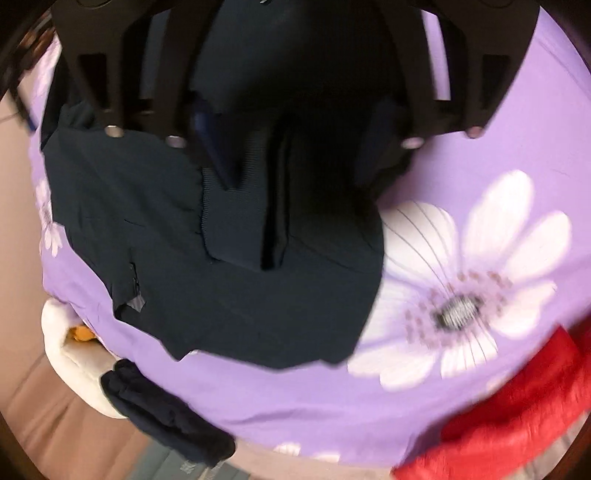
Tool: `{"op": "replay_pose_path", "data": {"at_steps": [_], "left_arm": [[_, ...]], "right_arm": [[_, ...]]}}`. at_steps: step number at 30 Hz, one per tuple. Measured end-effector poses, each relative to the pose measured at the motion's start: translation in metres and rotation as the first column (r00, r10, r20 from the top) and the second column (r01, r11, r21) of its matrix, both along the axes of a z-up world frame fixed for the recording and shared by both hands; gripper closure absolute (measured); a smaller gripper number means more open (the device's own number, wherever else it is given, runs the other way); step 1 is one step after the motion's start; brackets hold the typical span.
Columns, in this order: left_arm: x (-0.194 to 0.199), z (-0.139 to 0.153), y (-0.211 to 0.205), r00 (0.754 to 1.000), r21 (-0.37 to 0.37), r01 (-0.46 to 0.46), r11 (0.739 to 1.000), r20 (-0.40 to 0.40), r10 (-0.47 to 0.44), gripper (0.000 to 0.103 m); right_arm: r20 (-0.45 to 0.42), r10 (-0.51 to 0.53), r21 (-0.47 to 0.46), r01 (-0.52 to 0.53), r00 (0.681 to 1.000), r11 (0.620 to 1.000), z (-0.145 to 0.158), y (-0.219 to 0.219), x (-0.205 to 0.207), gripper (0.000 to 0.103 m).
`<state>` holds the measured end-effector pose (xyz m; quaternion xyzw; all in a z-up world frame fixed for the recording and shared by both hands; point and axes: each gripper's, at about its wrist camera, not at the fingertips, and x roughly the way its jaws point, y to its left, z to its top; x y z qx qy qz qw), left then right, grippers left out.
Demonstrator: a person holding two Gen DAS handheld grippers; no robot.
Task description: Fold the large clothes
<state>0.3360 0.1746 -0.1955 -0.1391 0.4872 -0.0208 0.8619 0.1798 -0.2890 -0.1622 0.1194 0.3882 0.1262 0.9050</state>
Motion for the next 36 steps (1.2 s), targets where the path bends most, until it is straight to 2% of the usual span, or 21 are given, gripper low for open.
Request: {"op": "replay_pose_path", "data": {"at_steps": [4, 6, 8, 9, 10, 13, 15, 16, 20, 23, 24, 25, 26, 27, 30, 33, 36], "left_arm": [[-0.004, 0.038, -0.016, 0.99, 0.056, 0.057, 0.997, 0.125, -0.064, 0.032], [0.0, 0.045, -0.034, 0.981, 0.069, 0.101, 0.992, 0.157, -0.111, 0.033], [0.009, 0.042, -0.055, 0.976, 0.069, 0.142, 0.987, 0.154, -0.151, 0.045], [0.014, 0.037, -0.062, 0.976, 0.061, 0.158, 0.986, 0.141, -0.165, 0.061], [0.02, 0.029, -0.067, 0.977, 0.053, 0.172, 0.984, 0.118, -0.177, 0.071], [0.028, -0.002, -0.074, 0.982, 0.067, 0.183, 0.981, 0.034, -0.185, 0.078], [0.023, -0.021, -0.068, 0.983, 0.075, 0.182, 0.981, -0.015, -0.181, 0.078], [0.018, -0.025, -0.063, 0.982, 0.065, 0.188, 0.98, -0.01, -0.188, 0.078], [0.007, -0.024, -0.048, 0.977, 0.039, 0.212, 0.976, 0.002, -0.213, 0.078], [0.008, -0.016, -0.047, 0.98, 0.045, 0.201, 0.979, -0.006, -0.201, 0.078], [0.007, -0.01, -0.049, 0.981, 0.064, 0.195, 0.979, 0.001, -0.195, 0.068], [0.006, -0.005, -0.052, 0.98, 0.077, 0.196, 0.978, 0.014, -0.198, 0.056], [0.001, 0.004, -0.057, 0.975, 0.086, 0.21, 0.974, 0.049, -0.215, 0.049], [-0.002, 0.008, -0.063, 0.971, 0.092, 0.223, 0.97, 0.07, -0.23, 0.042], [-0.002, 0.005, -0.083, 0.96, 0.156, 0.257, 0.954, 0.072, -0.27, 0.042], [0.001, -0.015, -0.096, 0.961, 0.192, 0.266, 0.945, 0.024, -0.275, 0.042], [0.002, -0.027, -0.105, 0.961, 0.233, 0.265, 0.936, 0.018, -0.277, 0.04]], "right_arm": [[0.012, -0.071, -0.011, 0.071, 0.997, 0.997, 0.009, -0.012, 0.045, 0.021], [-0.003, -0.077, -0.015, 0.076, 0.997, 0.997, 0.008, -0.008, 0.071, 0.038], [-0.031, -0.071, -0.031, 0.07, 0.997, 0.997, 0.001, -0.001, 0.093, 0.047], [-0.046, -0.067, -0.037, 0.065, 0.997, 0.997, -0.003, 0.003, 0.103, 0.049], [-0.067, -0.065, -0.054, 0.062, 0.996, 0.997, -0.01, 0.007, 0.113, 0.05], [-0.128, -0.062, -0.14, 0.043, 0.99, 0.989, -0.031, 0.019, 0.133, 0.053], [-0.164, -0.091, -0.216, 0.054, 0.982, 0.975, -0.046, 0.018, 0.139, 0.055], [-0.173, -0.112, -0.236, 0.069, 0.979, 0.969, -0.05, 0.014, 0.14, 0.056], [-0.168, -0.181, -0.293, 0.126, 0.969, 0.948, -0.062, -0.009, 0.141, 0.06], [-0.161, -0.202, -0.3, 0.147, 0.966, 0.943, -0.054, -0.012, 0.136, 0.059], [-0.138, -0.207, -0.312, 0.155, 0.969, 0.937, -0.046, -0.008, 0.131, 0.058], [-0.105, -0.187, -0.311, 0.147, 0.977, 0.939, -0.036, 0.0, 0.124, 0.058], [-0.072, -0.151, -0.302, 0.123, 0.986, 0.945, -0.027, 0.008, 0.117, 0.055], [-0.044, -0.11, -0.294, 0.093, 0.993, 0.951, -0.019, 0.017, 0.108, 0.047], [-0.014, 0.027, -0.304, -0.031, 1.0, 0.952, -0.011, 0.047, 0.078, 0.044], [-0.071, 0.079, -0.311, -0.097, 0.994, 0.945, -0.03, 0.061, 0.067, 0.044], [-0.114, 0.077, -0.364, -0.114, 0.99, 0.924, -0.052, 0.067, 0.067, 0.044]]}}
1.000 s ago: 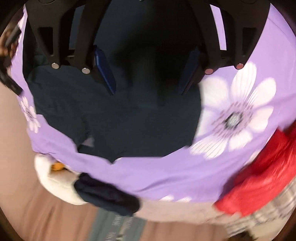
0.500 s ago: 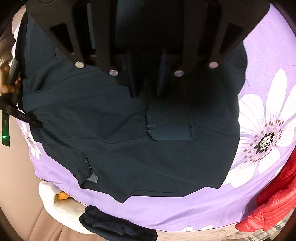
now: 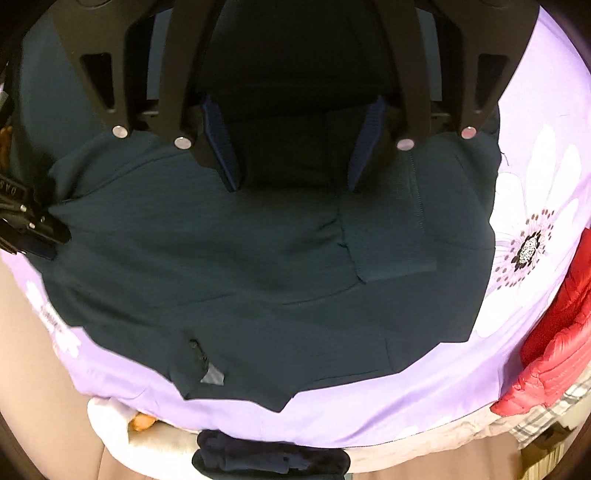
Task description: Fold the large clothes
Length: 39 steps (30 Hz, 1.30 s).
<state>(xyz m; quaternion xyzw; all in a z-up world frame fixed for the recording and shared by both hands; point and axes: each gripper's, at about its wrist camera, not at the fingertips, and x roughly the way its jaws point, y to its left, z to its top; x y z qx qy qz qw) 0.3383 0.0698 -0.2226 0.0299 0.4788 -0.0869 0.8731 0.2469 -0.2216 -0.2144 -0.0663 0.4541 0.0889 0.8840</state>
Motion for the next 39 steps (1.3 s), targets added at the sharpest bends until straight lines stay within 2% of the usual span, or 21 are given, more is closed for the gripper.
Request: {"op": "replay_pose_path", "data": {"at_steps": [3, 6, 9, 13, 17, 20, 24, 27, 31, 35, 39], "left_arm": [[0.001, -0.001, -0.003, 1.0, 0.028, -0.003, 1.0, 0.002, 0.003, 0.039], [-0.005, 0.01, 0.005, 0.999, -0.005, -0.043, 0.999, -0.019, 0.043, 0.037], [-0.031, 0.031, 0.018, 0.999, -0.08, -0.052, 0.995, 0.008, 0.052, 0.014], [-0.078, 0.046, 0.04, 0.997, -0.149, -0.069, 0.986, 0.006, 0.071, 0.013], [-0.118, 0.045, 0.066, 0.994, -0.196, -0.112, 0.974, -0.021, 0.11, 0.008], [-0.145, 0.038, 0.09, 0.986, -0.21, -0.165, 0.964, -0.04, 0.16, 0.005], [-0.17, 0.027, 0.129, 0.967, -0.28, -0.254, 0.926, -0.088, 0.238, 0.004], [-0.184, 0.021, 0.152, 0.956, -0.33, -0.295, 0.897, -0.108, 0.274, 0.004], [-0.202, 0.014, 0.168, 0.955, -0.393, -0.298, 0.87, -0.122, 0.272, 0.004], [-0.211, 0.005, 0.168, 0.962, -0.437, -0.273, 0.857, -0.146, 0.232, 0.004], [-0.218, 0.0, 0.159, 0.974, -0.461, -0.224, 0.859, -0.142, 0.177, 0.004]], "right_arm": [[0.014, 0.001, -0.039, 0.0, 1.0, 0.999, -0.007, 0.008, 0.001, 0.038], [-0.012, -0.034, -0.028, 0.034, 0.999, 0.999, -0.001, 0.004, 0.005, 0.038], [0.006, -0.035, 0.09, 0.035, 0.999, 0.995, 0.025, -0.002, -0.023, 0.036], [0.057, -0.039, 0.159, 0.03, 0.998, 0.987, 0.05, -0.016, -0.063, 0.028], [-0.002, -0.056, 0.245, 0.054, 0.998, 0.968, 0.051, -0.041, -0.101, 0.014], [-0.028, -0.093, 0.266, 0.097, 0.995, 0.959, 0.047, -0.062, -0.13, 0.014], [-0.082, -0.188, 0.327, 0.205, 0.979, 0.923, 0.038, -0.104, -0.156, 0.013], [-0.096, -0.244, 0.33, 0.262, 0.965, 0.907, 0.035, -0.125, -0.171, 0.013], [-0.126, -0.255, 0.324, 0.283, 0.959, 0.903, 0.025, -0.139, -0.189, 0.013], [-0.146, -0.227, 0.339, 0.264, 0.963, 0.903, 0.019, -0.139, -0.2, 0.013], [-0.176, -0.197, 0.36, 0.249, 0.965, 0.899, 0.01, -0.138, -0.207, 0.013]]}}
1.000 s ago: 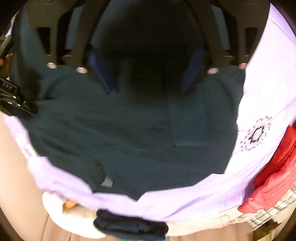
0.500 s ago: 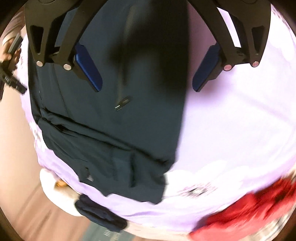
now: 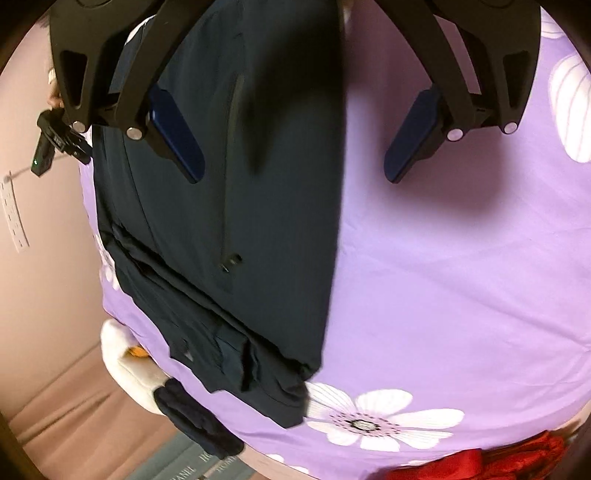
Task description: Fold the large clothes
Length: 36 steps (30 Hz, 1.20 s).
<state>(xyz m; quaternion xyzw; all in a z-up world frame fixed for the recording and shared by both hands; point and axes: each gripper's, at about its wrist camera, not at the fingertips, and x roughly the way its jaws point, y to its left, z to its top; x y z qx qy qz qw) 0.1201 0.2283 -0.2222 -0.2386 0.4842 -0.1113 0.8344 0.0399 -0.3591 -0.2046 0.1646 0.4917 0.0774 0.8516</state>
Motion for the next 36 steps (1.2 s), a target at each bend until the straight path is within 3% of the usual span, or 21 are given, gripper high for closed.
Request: {"op": "replay_pose_path", "data": {"at_steps": [7, 16, 24, 36], "left_arm": [[0.003, -0.003, -0.01, 0.998, -0.052, 0.069, 0.996, 0.0, -0.069, 0.003], [0.025, -0.01, -0.012, 0.997, -0.237, 0.07, 0.969, -0.008, -0.074, 0.003], [0.015, -0.009, -0.019, 0.985, -0.215, 0.163, 0.963, -0.01, -0.169, 0.005], [-0.032, -0.013, -0.021, 0.962, -0.246, 0.254, 0.935, -0.032, -0.27, 0.005]], "right_arm": [[-0.045, 0.006, 0.09, -0.002, 0.999, 0.996, -0.011, -0.003, -0.001, 0.013], [-0.053, 0.008, 0.281, 0.007, 0.999, 0.96, -0.017, -0.006, 0.023, 0.013], [-0.084, 0.077, 0.381, -0.039, 0.993, 0.924, -0.022, -0.008, 0.025, 0.014], [-0.121, 0.207, 0.4, -0.143, 0.971, 0.905, -0.023, -0.009, -0.042, 0.013]]}}
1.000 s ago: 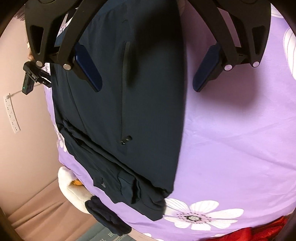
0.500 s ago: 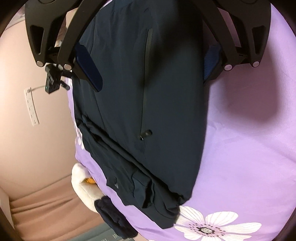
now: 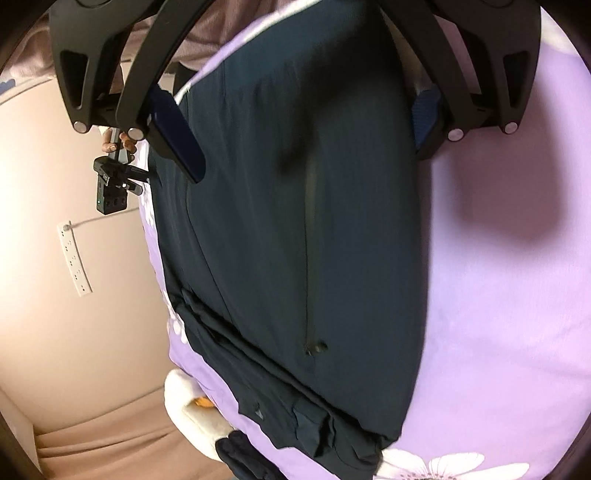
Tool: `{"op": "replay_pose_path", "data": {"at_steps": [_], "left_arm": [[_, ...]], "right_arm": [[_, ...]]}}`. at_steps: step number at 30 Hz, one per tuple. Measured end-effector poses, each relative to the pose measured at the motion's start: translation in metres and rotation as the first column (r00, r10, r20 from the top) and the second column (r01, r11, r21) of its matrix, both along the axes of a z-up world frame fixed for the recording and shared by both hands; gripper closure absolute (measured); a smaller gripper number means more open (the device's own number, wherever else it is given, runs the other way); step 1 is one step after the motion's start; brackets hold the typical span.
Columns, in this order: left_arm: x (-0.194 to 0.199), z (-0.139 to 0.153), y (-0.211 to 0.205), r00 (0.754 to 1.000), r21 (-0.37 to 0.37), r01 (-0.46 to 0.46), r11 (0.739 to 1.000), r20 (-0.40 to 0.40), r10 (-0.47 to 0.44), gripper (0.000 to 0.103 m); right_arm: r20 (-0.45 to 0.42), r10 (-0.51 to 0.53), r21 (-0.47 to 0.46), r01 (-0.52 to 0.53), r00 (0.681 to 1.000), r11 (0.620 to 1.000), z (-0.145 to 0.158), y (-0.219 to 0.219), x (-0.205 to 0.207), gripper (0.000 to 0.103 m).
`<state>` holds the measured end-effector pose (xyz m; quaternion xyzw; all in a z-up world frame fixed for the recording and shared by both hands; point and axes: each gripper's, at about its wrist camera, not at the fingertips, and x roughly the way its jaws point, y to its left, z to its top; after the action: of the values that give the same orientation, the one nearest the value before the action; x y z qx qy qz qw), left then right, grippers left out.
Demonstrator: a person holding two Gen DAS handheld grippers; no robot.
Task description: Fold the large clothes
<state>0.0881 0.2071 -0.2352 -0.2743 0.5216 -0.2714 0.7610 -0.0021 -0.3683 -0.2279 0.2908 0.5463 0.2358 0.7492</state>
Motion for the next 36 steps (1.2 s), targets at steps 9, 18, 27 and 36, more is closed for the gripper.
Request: {"op": "replay_pose_path", "data": {"at_steps": [9, 18, 27, 36], "left_arm": [[-0.027, -0.001, -0.006, 1.0, -0.032, 0.013, 0.999, -0.025, -0.014, 0.005], [-0.011, -0.005, -0.018, 0.999, -0.016, 0.002, 1.0, -0.038, -0.003, 0.005], [-0.024, -0.004, -0.015, 0.998, 0.013, 0.054, 0.998, -0.032, -0.053, 0.007], [-0.047, -0.006, -0.007, 0.998, -0.021, 0.036, 0.999, -0.045, -0.037, 0.007]], "right_arm": [[-0.038, 0.061, -0.009, -0.061, 0.997, 0.998, 0.002, 0.016, -0.034, 0.013], [0.0, 0.102, -0.089, -0.102, 0.995, 0.991, 0.001, 0.037, -0.023, 0.015], [-0.008, 0.132, -0.141, -0.132, 0.991, 0.981, 0.001, 0.033, -0.026, 0.033], [-0.038, 0.121, -0.1, -0.124, 0.992, 0.987, -0.002, 0.032, -0.036, 0.032]]}}
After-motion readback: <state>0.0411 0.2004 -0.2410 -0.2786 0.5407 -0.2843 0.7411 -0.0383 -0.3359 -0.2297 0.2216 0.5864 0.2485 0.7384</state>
